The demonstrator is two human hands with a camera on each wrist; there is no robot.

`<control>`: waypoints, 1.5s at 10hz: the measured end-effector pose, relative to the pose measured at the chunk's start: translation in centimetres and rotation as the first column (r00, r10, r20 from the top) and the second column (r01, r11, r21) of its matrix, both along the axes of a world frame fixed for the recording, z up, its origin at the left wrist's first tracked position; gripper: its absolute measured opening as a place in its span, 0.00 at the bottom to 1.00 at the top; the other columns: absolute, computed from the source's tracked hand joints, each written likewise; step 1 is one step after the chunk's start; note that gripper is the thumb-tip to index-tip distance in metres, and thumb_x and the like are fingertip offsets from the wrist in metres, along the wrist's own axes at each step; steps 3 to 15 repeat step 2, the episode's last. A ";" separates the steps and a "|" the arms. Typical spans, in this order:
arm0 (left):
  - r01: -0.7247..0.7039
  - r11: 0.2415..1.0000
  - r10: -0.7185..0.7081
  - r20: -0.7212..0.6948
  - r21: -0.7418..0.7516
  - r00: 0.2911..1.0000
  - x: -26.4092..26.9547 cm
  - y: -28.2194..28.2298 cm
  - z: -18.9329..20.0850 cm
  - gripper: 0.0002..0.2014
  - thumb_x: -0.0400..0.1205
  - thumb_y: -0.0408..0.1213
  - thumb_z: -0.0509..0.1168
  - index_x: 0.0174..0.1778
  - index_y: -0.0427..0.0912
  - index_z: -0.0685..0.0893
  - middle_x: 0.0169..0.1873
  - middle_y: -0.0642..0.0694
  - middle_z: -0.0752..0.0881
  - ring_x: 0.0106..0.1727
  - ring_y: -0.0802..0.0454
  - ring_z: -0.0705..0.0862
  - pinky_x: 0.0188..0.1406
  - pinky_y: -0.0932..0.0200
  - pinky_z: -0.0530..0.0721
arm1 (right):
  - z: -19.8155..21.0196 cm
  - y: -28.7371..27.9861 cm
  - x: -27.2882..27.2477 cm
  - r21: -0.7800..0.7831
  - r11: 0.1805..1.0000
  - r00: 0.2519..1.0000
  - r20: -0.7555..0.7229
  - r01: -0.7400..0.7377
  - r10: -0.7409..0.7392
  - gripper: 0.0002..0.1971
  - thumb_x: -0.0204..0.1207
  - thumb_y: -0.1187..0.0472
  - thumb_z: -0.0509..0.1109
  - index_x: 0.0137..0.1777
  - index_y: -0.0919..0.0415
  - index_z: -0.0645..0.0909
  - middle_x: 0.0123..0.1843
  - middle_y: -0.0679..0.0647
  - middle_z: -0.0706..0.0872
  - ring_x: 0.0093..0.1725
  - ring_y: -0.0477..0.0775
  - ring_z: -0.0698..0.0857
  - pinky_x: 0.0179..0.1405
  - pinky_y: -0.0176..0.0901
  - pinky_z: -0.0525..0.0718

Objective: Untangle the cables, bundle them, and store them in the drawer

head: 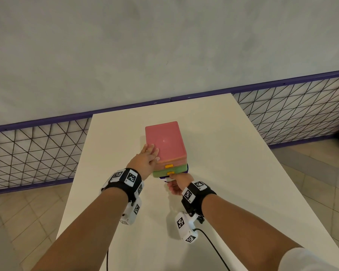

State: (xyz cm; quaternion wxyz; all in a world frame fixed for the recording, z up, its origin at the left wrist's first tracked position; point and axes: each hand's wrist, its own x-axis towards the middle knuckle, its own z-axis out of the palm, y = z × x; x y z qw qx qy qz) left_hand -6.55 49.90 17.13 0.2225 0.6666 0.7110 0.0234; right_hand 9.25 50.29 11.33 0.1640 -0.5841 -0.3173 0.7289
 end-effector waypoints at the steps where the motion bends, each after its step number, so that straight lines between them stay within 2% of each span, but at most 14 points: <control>1: -0.001 1.000 0.001 -0.022 0.009 1.000 0.1 -0.2 -0.1 0.25 0.89 0.45 0.47 0.83 0.44 0.59 0.85 0.47 0.51 0.86 0.49 0.43 0.81 0.52 0.55 | 0.7 -0.4 1.3 0.019 0.998 0.997 0.040 -0.063 0.062 0.12 0.82 0.61 0.62 0.38 0.63 0.78 0.29 0.56 0.80 0.24 0.50 0.77 0.23 0.38 0.75; 2: -0.014 0.994 0.019 -0.050 0.105 0.999 0.7 -0.9 0.3 0.25 0.89 0.47 0.46 0.83 0.46 0.59 0.85 0.47 0.51 0.86 0.45 0.44 0.83 0.49 0.53 | 1.9 -1.9 3.5 0.036 0.979 0.976 0.091 -0.201 0.197 0.09 0.82 0.61 0.62 0.40 0.61 0.75 0.32 0.56 0.81 0.28 0.51 0.78 0.27 0.40 0.77; 15: -0.014 0.994 0.019 -0.050 0.105 0.999 0.7 -0.9 0.3 0.25 0.89 0.47 0.46 0.83 0.46 0.59 0.85 0.47 0.51 0.86 0.45 0.44 0.83 0.49 0.53 | 1.9 -1.9 3.5 0.036 0.979 0.976 0.091 -0.201 0.197 0.09 0.82 0.61 0.62 0.40 0.61 0.75 0.32 0.56 0.81 0.28 0.51 0.78 0.27 0.40 0.77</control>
